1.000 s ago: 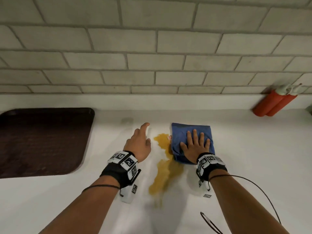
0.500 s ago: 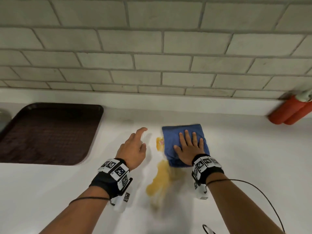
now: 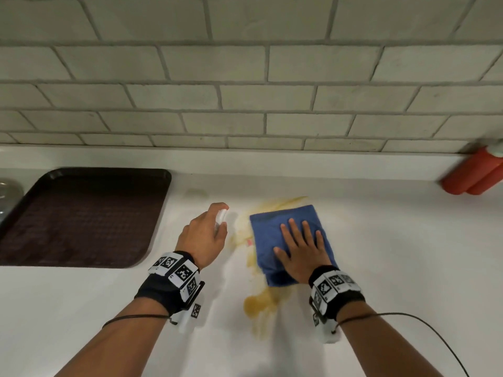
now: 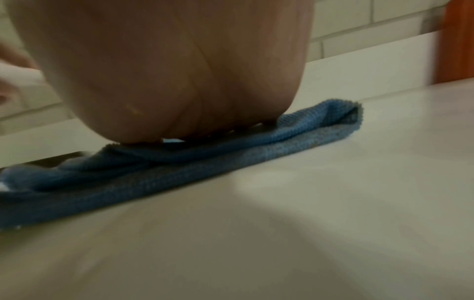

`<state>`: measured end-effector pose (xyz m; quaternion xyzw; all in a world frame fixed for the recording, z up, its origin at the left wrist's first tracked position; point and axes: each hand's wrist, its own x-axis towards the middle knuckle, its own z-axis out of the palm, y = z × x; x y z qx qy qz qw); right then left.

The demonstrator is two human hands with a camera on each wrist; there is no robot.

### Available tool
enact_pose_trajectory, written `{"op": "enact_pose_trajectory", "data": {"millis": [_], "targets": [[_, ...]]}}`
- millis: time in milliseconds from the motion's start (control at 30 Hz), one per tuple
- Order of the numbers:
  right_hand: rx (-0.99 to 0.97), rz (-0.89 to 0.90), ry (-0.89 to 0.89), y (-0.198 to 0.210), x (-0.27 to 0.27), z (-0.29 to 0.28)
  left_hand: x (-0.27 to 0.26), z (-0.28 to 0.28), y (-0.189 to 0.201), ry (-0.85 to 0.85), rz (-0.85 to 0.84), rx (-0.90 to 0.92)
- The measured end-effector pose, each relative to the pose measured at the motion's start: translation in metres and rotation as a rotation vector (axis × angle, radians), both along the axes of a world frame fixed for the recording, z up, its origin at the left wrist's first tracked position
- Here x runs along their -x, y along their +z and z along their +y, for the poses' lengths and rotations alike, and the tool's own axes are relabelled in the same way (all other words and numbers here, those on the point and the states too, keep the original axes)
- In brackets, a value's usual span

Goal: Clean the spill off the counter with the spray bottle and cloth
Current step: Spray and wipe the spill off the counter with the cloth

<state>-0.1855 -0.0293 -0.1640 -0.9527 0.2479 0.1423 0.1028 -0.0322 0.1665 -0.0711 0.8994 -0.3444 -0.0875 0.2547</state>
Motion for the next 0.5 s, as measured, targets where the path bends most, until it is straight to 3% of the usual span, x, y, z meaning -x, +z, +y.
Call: {"op": "enact_pose_trajectory", "data": {"millis": [133,300,500], "targets": [[-0.034,0.001,-0.156,0.006,-0.004,-0.024,-0.002,0.000,0.003,0.004,-0.021,-0.004],[-0.025,-0.010,-0.153,0.006,-0.001,-0.030,-0.006,0.000,0.006,0.014,0.010,-0.018],[-0.065,0.077,-0.230,0.011,-0.042,-0.059,-0.006,0.004,0.007,0.013,0.010,-0.021]]}}
